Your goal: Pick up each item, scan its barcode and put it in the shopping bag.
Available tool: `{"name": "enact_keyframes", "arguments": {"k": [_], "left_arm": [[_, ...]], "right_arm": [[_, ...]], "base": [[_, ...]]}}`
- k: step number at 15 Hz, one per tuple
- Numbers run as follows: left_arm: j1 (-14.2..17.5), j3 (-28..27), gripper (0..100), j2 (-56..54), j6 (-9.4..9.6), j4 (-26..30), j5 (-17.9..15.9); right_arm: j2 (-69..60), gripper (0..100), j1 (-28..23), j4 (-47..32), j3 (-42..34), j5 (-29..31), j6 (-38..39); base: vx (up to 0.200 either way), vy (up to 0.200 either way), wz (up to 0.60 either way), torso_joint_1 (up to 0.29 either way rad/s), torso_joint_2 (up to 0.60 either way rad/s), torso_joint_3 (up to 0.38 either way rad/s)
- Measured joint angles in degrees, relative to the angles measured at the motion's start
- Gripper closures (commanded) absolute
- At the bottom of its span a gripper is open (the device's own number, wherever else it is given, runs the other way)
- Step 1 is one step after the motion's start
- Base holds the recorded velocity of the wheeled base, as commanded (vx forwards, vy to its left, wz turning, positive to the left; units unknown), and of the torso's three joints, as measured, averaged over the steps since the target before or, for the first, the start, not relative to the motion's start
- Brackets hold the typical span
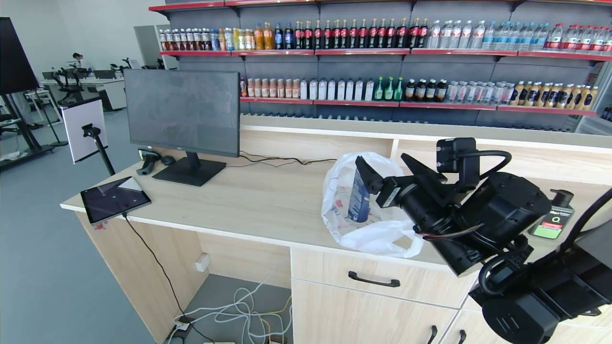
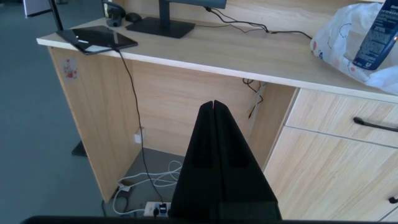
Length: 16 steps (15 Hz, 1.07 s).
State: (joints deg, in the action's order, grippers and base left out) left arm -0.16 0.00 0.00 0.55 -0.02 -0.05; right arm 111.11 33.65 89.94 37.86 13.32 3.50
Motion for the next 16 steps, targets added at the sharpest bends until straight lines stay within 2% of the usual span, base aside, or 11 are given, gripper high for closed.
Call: {"name": "enact_keyframes", "arguments": {"k": [6, 12, 16], "left_arm": [[0.0, 0.0, 100, 0.0, 0.29, 0.0, 0.0], [-0.1, 0.0, 100, 0.0, 0.24, 0.1, 0.0], [0.0, 0.0, 100, 0.0, 0.18, 0.0, -0.1]], "right_arm": [[-1.3, 0, 0.1, 0.0, -1.0, 0.0, 0.1], [-0.8, 0, 0.1, 0.0, -1.4, -0.1, 0.7], [-0.8, 0, 0.4, 0.1, -1.6, 0.0, 0.6]], "base": [[0.000, 0.000, 0.00, 0.000, 0.00, 0.000], [0.000, 0.000, -0.60, 0.002, 0.00, 0.004], [0.000, 0.000, 0.00, 0.000, 0.00, 0.000]]}}
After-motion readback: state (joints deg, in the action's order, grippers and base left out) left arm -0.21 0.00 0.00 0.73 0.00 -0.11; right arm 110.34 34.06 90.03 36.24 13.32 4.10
